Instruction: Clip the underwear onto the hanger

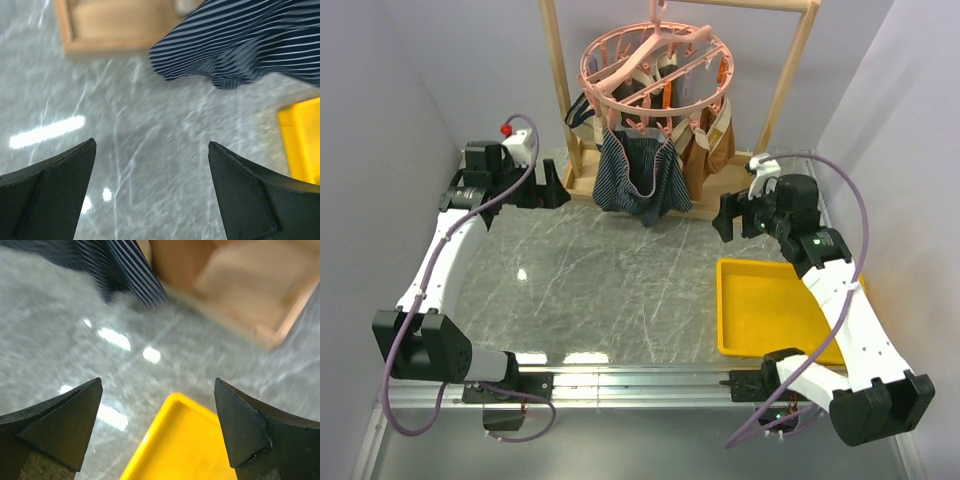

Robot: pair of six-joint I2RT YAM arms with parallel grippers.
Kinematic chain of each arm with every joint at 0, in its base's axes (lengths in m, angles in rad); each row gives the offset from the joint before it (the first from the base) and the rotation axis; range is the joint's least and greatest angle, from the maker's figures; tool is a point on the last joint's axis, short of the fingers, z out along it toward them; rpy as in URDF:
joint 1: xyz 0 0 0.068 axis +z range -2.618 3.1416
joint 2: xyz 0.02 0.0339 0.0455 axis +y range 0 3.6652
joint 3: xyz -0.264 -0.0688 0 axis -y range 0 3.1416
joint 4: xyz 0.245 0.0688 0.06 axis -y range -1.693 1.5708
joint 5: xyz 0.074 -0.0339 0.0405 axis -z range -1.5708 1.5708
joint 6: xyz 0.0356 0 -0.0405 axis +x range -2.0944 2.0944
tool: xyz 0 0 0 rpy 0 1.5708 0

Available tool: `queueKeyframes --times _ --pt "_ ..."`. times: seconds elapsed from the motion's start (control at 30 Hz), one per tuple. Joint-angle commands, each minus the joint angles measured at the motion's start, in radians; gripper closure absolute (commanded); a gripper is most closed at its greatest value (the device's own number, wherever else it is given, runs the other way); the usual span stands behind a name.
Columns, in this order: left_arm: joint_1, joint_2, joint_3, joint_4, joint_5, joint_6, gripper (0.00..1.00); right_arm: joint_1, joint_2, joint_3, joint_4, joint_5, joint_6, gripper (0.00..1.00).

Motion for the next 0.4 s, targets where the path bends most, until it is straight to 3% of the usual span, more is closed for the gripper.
queueKeyframes --times 0.0,0.37 --pt "0.018 -0.037 -0.066 -0.009 -0.04 0.03 0.01 -0.01 -0.023 -0.061 0.009 0.025 -0.01 0.0" --pt "0.018 -0.16 -0.123 0.099 -0.15 0.068 0.01 -0.022 -0.131 -0.125 0.058 0.071 0.01 0.0"
